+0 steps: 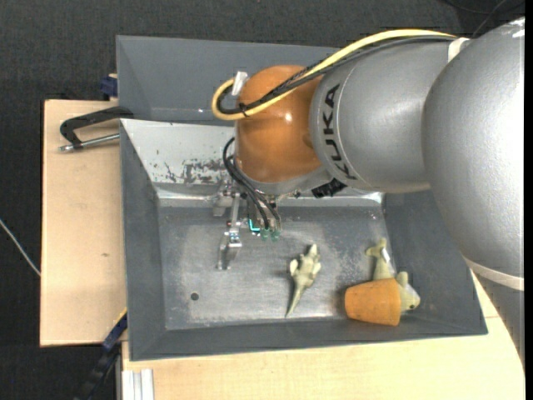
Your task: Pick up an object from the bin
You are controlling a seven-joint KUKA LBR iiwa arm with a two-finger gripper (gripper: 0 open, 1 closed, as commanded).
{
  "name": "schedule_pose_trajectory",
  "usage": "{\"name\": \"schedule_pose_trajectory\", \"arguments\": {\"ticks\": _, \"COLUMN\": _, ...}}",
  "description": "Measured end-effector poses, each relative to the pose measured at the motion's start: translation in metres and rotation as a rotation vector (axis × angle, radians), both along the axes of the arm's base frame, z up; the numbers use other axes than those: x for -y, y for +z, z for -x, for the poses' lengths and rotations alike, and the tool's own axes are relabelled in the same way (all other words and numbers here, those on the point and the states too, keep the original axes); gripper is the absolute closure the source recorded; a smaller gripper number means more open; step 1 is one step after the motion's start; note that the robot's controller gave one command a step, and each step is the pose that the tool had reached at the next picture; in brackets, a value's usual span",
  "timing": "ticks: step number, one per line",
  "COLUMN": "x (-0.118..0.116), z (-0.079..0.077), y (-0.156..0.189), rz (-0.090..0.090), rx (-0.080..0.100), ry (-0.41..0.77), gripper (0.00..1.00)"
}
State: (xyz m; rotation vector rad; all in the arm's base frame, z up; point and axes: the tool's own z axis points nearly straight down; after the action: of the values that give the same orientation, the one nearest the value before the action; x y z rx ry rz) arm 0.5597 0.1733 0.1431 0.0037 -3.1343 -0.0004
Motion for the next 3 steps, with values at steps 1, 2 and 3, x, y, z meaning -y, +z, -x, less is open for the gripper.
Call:
{"name": "schedule_pose_trajectory", "arguments": {"ticks": 1, "x": -0.022, "z": -0.046, "y": 0.031, "rz": -0.005, "rx": 0.018, "ry": -0.034, "gripper": 0.00}}
{"name": "schedule_pose_trajectory", "arguments": {"ticks": 2, "x": 0.061, "z": -0.008, "y": -0.043, "rz": 0.004, "rx": 0.000, "ry": -0.175, "gripper": 0.00}}
{"name": "schedule_pose_trajectory", "arguments": {"ticks": 3, "x": 0.142, "z": 0.017, "y": -0.038, "rz": 0.005, "rx": 0.006, "ry": -0.154, "gripper": 0.00}}
